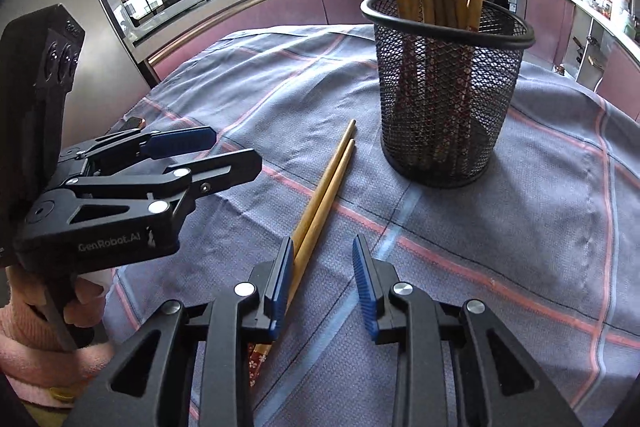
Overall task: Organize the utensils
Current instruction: 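Withdraw both tools and lower them to the last chopsticks on the cloth, then close the right tool on one chopstick while the left tool grasps the other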
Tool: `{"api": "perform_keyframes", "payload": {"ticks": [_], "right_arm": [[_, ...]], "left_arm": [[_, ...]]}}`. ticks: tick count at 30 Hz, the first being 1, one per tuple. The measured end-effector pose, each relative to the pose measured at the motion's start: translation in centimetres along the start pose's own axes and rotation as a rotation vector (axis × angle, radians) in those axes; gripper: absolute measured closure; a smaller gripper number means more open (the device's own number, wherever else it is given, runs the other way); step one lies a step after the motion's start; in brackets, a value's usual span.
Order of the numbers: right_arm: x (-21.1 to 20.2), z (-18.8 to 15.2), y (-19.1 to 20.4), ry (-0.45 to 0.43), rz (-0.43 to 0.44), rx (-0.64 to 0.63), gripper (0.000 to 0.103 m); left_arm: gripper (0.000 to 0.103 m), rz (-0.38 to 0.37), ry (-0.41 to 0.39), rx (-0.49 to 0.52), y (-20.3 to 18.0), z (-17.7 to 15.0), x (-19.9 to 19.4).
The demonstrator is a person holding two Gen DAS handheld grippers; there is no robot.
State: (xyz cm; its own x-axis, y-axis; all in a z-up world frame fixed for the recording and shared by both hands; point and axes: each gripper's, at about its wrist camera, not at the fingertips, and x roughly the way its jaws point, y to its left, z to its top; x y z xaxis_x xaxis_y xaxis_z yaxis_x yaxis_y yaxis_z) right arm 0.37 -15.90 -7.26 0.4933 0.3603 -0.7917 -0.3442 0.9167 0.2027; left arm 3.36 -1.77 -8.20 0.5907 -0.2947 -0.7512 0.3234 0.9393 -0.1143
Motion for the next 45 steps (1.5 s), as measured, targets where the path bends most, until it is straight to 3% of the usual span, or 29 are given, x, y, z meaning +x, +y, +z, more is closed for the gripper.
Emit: {"api": "perform_keyframes", "payload": {"ticks": [17,25,27,31,37,45], "right_arm": [[-0.6,-0.8,-1.6,0.006,-0.016,0.009,0.084],[-1.1,-1.2,-2.3,-0.001,0.004,0.023,0.084],[-1.3,-1.3,-2.4,-0.001,0.005,0.022,0.084],[-1.5,-1.4,-2.6,-0.002,0.008,0.026,0.084],[-1.3,-1.3,-2.7,-0.006,-0.002,0.021,0.084],[-0.9,-0.6,-2.2,-0.004,-0.022,0.000,0.090]], "left_arm": [[0.040,-0.068,0.064,0.071,-3.4,0.4,2.3],[0.042,-0.040,0.090,0.093,-4.1,0.4,3.7],[0.045,-0.022,0.090,0.101,-4.1,0.4,3.8],[0.062,0.016,0.092,0.109,-3.8,0.3,3.6],[0.084,-0.035,0.106,0.078,-2.4,0.4,3.2],[0.092,-0.090,0.115,0.072,-2.2,-0.2,2.7]]}}
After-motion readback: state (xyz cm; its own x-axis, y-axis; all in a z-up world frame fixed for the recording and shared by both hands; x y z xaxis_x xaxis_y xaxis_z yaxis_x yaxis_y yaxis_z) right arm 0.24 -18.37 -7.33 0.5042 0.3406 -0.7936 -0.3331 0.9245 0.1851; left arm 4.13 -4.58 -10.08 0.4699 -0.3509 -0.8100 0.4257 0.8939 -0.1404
